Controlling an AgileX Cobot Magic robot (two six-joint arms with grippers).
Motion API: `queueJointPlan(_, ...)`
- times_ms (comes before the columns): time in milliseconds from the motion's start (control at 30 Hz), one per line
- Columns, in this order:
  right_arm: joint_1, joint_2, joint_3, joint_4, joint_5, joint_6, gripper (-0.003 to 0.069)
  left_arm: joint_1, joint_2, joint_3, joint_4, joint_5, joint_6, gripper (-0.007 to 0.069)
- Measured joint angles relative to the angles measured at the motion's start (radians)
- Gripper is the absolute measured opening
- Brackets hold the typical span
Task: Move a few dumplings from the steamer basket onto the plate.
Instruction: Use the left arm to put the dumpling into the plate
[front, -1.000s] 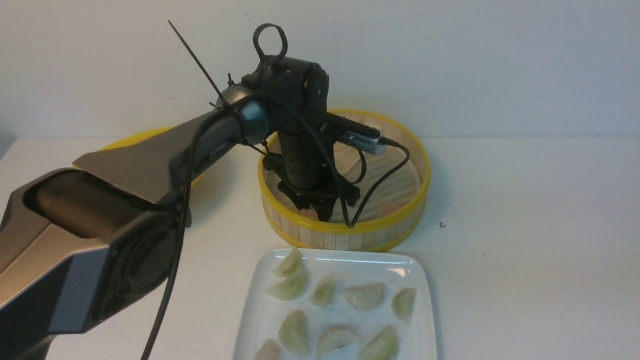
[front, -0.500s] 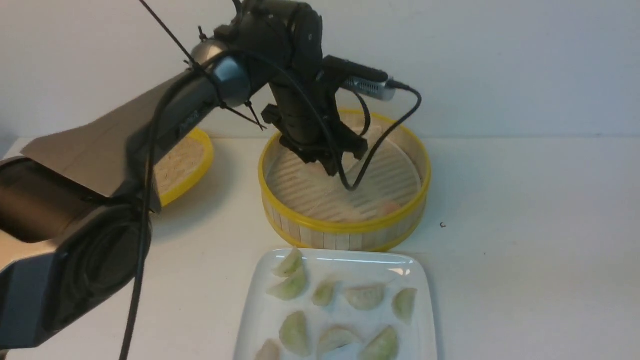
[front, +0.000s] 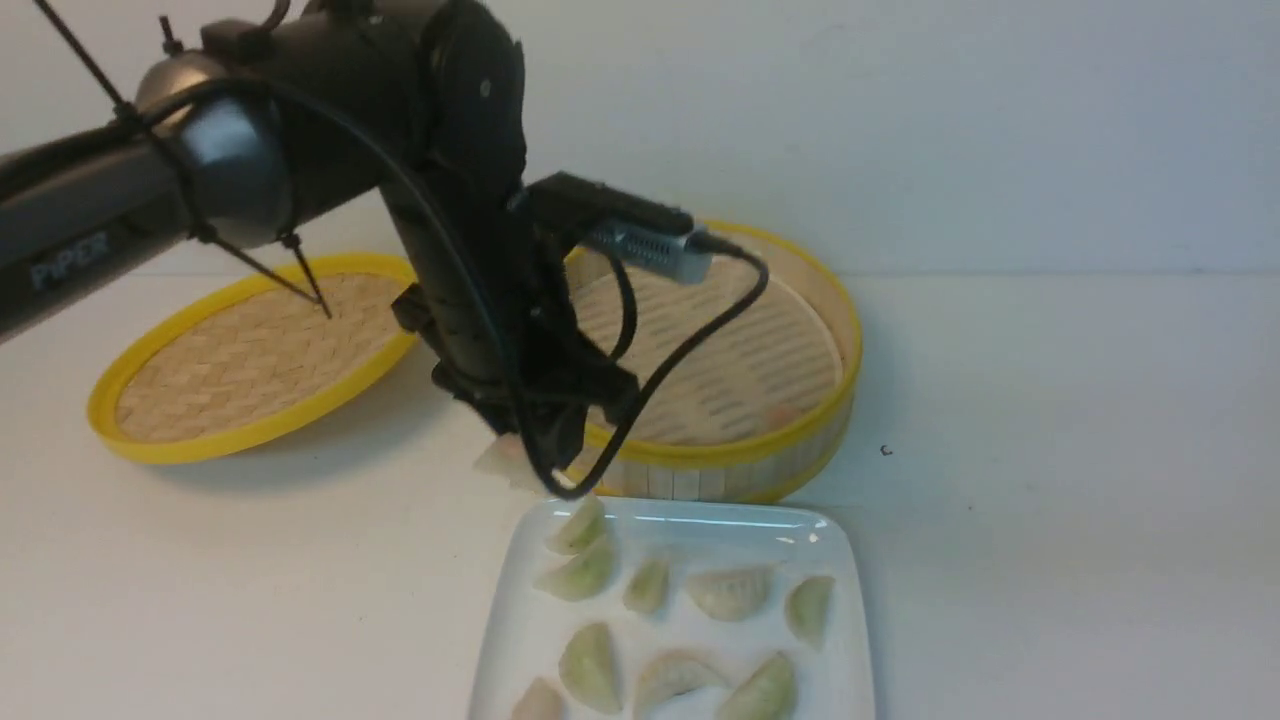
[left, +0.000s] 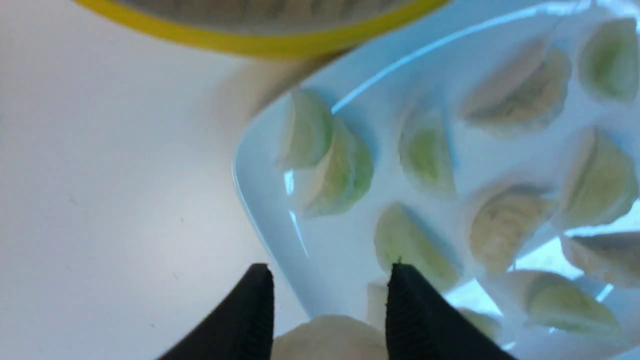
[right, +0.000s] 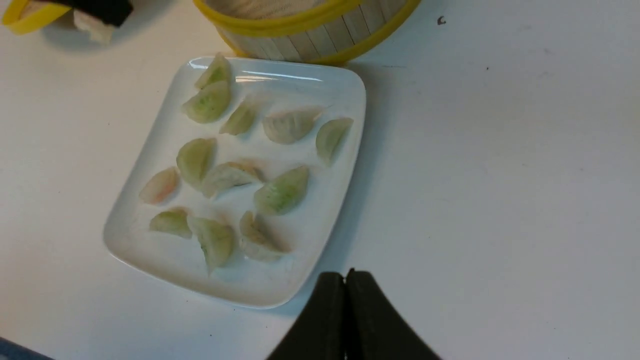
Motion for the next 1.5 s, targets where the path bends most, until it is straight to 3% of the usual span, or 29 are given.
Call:
queueJointPlan(133, 0.000, 0.000, 0.000, 0.000, 0.000, -0.007, -0.0015, 0.000, -0.012, 0.149, -0.088, -0.072, 0.006, 0.0266)
queueJointPlan(333, 0.000, 0.000, 0.000, 0.000, -0.008, -0.015, -0.0015, 0.000, -0.004, 0.250, -0.115, -0.180, 0.010, 0.0266)
queueJointPlan(767, 0.000, 0.015, 0.000, 0.035, -0.058, -0.019, -0.0015, 0.000, 0.107, 0.259, -0.119, -0.177, 0.027, 0.0255)
queueJointPlan(833, 0.000, 0.041, -0.001, 0.054, -0.045, -0.019, -0.0015, 0.000, 0.107, 0.259, -0.119, -0.177, 0.032, 0.0274)
queueJointPlan(1000, 0.000, 0.126, -0.002, 0.083, -0.027, -0.082, -0.0015, 0.000, 0.105, 0.253, -0.106, -0.175, 0.040, 0.0417)
queueJointPlan(1167, 0.000, 0.201, -0.052, 0.090, -0.027, -0.153, -0.0013, 0.000, 0.090, 0.191, -0.054, -0.090, 0.039, 0.0430)
queueJointPlan(1233, 0.000, 0.255, -0.111, 0.092, -0.023, -0.181, -0.0013, 0.000, 0.063, 0.165, -0.025, -0.045, 0.035, 0.0388)
queueJointPlan(1400, 0.007, 0.450, -0.295, 0.096, -0.014, -0.261, -0.0011, 0.000, -0.110, 0.144, 0.036, -0.017, 0.030, 0.0132)
queueJointPlan(1433, 0.013, 0.469, -0.318, 0.096, -0.013, -0.266, -0.0011, 0.000, -0.128, 0.145, 0.037, -0.016, 0.029, 0.0108)
queueJointPlan(1467, 0.041, 0.543, -0.376, 0.087, -0.013, -0.271, -0.0011, 0.000, -0.223, 0.165, 0.038, -0.016, 0.019, 0.0037)
queueJointPlan(1500, 0.068, 0.590, -0.412, 0.074, -0.013, -0.274, -0.0011, 0.000, -0.269, 0.179, 0.037, -0.016, 0.011, 0.0021)
